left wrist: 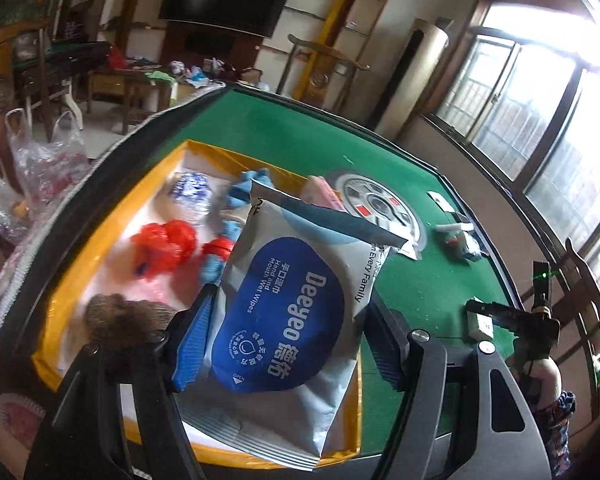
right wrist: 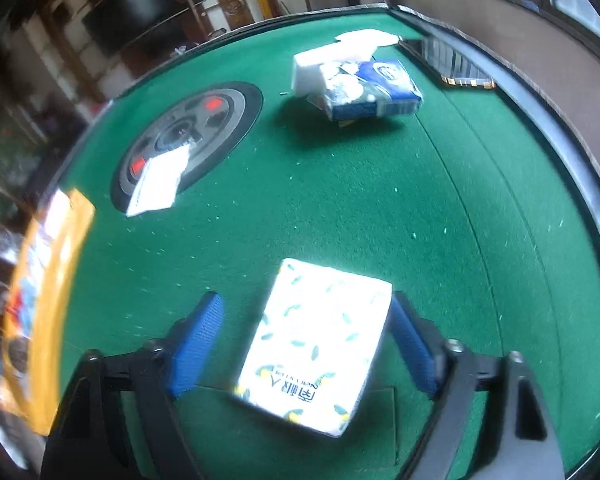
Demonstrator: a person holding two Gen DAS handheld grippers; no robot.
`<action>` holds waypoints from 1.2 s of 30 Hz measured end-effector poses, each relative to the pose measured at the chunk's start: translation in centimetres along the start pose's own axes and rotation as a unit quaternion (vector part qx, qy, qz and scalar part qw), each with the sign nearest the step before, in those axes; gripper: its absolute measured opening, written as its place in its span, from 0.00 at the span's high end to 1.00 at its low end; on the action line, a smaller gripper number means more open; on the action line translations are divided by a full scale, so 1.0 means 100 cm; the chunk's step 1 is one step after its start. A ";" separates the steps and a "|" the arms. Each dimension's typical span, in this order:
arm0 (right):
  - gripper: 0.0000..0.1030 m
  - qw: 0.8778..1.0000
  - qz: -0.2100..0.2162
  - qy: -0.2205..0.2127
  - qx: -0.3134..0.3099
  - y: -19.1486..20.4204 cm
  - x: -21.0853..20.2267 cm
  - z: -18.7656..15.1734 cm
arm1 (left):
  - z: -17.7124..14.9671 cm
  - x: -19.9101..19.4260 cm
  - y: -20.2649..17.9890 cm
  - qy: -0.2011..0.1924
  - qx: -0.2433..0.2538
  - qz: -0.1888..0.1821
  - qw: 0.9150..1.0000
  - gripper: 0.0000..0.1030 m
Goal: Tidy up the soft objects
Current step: 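Carry the wipes package and lemon-print pack into the box and open both tools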
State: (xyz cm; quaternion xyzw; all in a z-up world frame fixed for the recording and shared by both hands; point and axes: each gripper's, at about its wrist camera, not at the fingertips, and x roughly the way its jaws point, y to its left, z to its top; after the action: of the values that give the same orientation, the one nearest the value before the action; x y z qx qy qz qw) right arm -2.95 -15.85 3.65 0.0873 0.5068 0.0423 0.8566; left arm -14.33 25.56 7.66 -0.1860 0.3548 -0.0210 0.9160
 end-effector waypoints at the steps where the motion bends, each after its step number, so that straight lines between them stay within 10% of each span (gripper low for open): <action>1: 0.54 1.000 -0.010 -0.005 -0.016 0.003 -0.001 -0.001 | -0.001 -0.002 0.003 -0.001 -0.003 0.004 1.000 0.33; 11: 0.55 0.997 0.073 -0.030 -0.024 0.010 -0.034 -0.011 | -0.012 0.008 0.038 0.030 -0.051 0.035 0.998 0.33; 19: 0.55 0.979 0.153 -0.039 -0.128 0.107 -0.053 -0.011 | -0.011 0.026 0.046 0.054 -0.065 0.061 0.995 0.32; 27: 0.54 0.947 0.212 -0.016 -0.241 0.219 -0.048 -0.034 | -0.021 0.065 0.040 0.122 -0.084 0.013 0.989 0.31; 36: 0.54 0.923 0.225 0.012 -0.312 0.298 -0.028 -0.057 | -0.006 0.008 0.052 0.045 -0.104 0.011 0.994 0.30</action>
State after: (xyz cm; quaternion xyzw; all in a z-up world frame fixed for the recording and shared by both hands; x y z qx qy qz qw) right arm -8.83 13.51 9.13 -0.0729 0.4453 0.3909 0.8022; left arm -14.64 30.03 4.93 -0.2749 0.3977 0.0177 0.8752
